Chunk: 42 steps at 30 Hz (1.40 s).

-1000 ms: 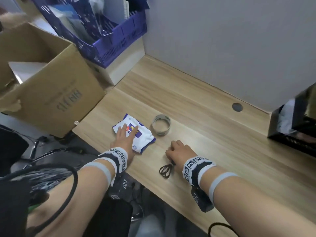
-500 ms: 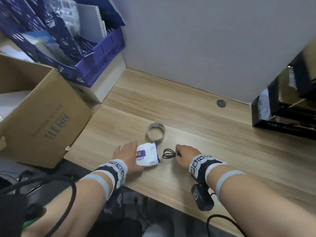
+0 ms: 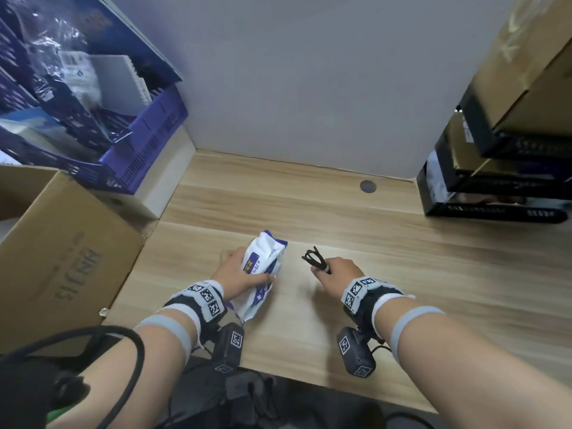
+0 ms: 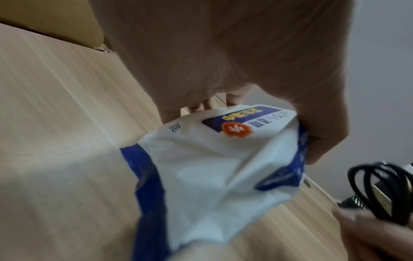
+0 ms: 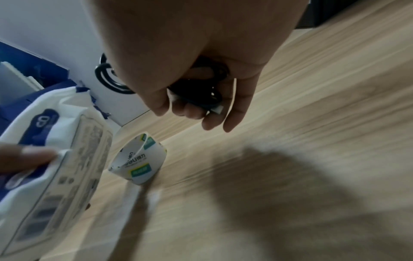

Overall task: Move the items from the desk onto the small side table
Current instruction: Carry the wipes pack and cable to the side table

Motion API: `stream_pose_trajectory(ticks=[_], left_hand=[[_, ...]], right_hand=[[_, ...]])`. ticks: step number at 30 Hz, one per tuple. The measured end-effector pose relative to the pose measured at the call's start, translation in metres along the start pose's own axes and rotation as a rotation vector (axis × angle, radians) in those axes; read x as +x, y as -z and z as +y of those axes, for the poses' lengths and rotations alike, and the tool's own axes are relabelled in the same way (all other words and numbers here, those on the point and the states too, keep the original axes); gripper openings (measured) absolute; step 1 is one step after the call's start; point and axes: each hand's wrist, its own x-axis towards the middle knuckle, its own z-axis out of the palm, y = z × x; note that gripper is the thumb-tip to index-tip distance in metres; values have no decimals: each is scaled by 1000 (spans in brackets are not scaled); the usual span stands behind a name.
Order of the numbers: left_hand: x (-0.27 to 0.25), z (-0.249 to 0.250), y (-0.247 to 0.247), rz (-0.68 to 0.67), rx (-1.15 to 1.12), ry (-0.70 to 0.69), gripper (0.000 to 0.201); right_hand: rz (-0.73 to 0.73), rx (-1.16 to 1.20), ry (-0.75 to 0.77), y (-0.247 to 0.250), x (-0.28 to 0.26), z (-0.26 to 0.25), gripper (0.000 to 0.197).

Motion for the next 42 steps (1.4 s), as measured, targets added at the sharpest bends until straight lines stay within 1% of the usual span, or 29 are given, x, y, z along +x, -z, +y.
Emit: stream_pose_trajectory(ticks=[3, 4, 5, 6, 7, 8, 10, 12, 13, 14, 17, 18, 20, 22, 24, 26, 27, 29, 31, 32, 34, 35, 37, 38, 40, 41, 42], left_hand=[[13, 15, -3, -82, -56, 29, 35], [13, 20, -4, -110, -96, 24, 28], [14, 25, -6, -128, -129, 7, 26], [15, 29, -8, -142, -167, -9, 35], [17, 30, -10, -150, -208, -18, 49], [18, 31, -12, -154, -249, -3, 59], [19, 32, -15, -156, -330, 49, 64], [18, 39, -19, -188, -381, 86, 62], [17, 45, -22, -213, -397, 87, 59], [15, 53, -25, -242, -407, 80, 51], [11, 83, -43, -340, -416, 57, 9], [8, 95, -51, -389, -423, 50, 1], [1, 124, -75, -510, -419, 11, 2], [-9, 152, -98, -638, -400, -40, 15], [-25, 184, -130, -735, -346, -82, 19], [-43, 213, -163, -787, -293, -137, 21], [-55, 228, -186, -812, -259, -170, 25], [-76, 254, -226, -810, -194, -250, 36], [-112, 278, -281, -826, -117, -327, 41], [-125, 287, -301, -822, -92, -352, 44], [-165, 301, -362, -862, 6, -421, 57], [-178, 304, -383, -872, 58, -450, 61], [-222, 308, -444, -949, 160, -520, 68], [-243, 308, -470, -986, 216, -560, 67], [-294, 305, -523, -1091, 318, -629, 50], [-319, 298, -552, -1143, 366, -643, 46], [-341, 292, -573, -1172, 397, -645, 53]], right_hand=[[4, 29, -32, -5, -3, 10, 22], [1, 22, -41, -6, -4, 13, 25], [-1, 17, -52, -6, -5, 15, 28], [-3, 17, -61, -6, -6, 17, 30], [-2, 22, -70, -5, -6, 19, 31], [0, 28, -85, -5, -7, 22, 31], [5, 42, -107, -1, -10, 25, 30], [15, 87, -131, 4, -11, 29, 27], [24, 123, -147, 6, -13, 31, 26], [43, 162, -155, 10, -15, 33, 26], [139, 276, -185, 23, -26, 45, 31], [174, 340, -195, 28, -32, 50, 33], [241, 490, -230, 40, -48, 66, 39], [312, 623, -259, 49, -64, 84, 45], [415, 751, -330, 61, -92, 115, 41], [512, 823, -423, 70, -123, 148, 36], [572, 867, -484, 75, -146, 169, 35], [677, 932, -592, 80, -187, 206, 32], [804, 999, -716, 77, -250, 253, 28], [842, 1021, -754, 73, -274, 270, 27], [930, 1098, -845, 52, -344, 313, 24], [957, 1138, -869, 42, -367, 329, 25], [1046, 1230, -972, 14, -433, 361, 25], [1100, 1257, -1020, -1, -462, 373, 21], [1187, 1284, -1131, -35, -523, 394, 15], [1225, 1311, -1190, -55, -554, 401, 15], [1259, 1349, -1228, -71, -578, 405, 15]])
